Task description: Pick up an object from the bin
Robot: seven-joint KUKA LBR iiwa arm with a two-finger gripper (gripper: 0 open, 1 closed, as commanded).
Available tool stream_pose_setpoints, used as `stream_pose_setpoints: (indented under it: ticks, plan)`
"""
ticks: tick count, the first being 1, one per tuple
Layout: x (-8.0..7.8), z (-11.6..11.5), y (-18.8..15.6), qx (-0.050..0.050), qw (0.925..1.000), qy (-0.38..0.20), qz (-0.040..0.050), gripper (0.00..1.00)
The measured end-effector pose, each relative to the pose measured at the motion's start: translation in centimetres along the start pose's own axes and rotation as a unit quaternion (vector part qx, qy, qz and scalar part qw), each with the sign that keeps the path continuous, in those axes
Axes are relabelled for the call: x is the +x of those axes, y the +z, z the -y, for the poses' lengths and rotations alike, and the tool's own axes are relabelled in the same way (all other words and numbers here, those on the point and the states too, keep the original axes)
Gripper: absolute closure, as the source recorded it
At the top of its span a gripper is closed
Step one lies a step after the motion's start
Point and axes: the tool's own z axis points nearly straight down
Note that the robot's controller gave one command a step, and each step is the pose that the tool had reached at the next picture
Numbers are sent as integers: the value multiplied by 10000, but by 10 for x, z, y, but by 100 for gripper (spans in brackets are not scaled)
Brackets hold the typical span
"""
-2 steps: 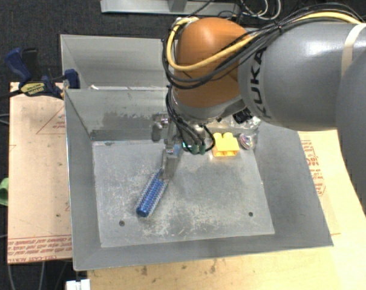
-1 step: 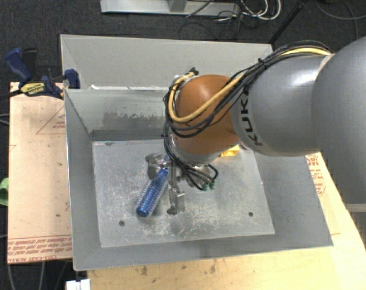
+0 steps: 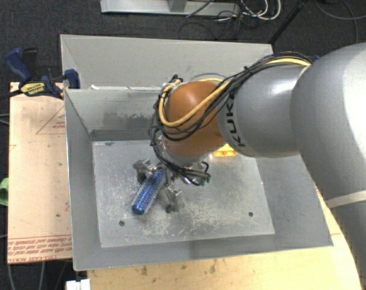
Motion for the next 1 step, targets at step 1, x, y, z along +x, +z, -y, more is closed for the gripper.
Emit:
stream_pose_setpoints:
  ticks: [1]
  plan:
    - [0, 0, 0, -1, 10000, 4, -1, 100]
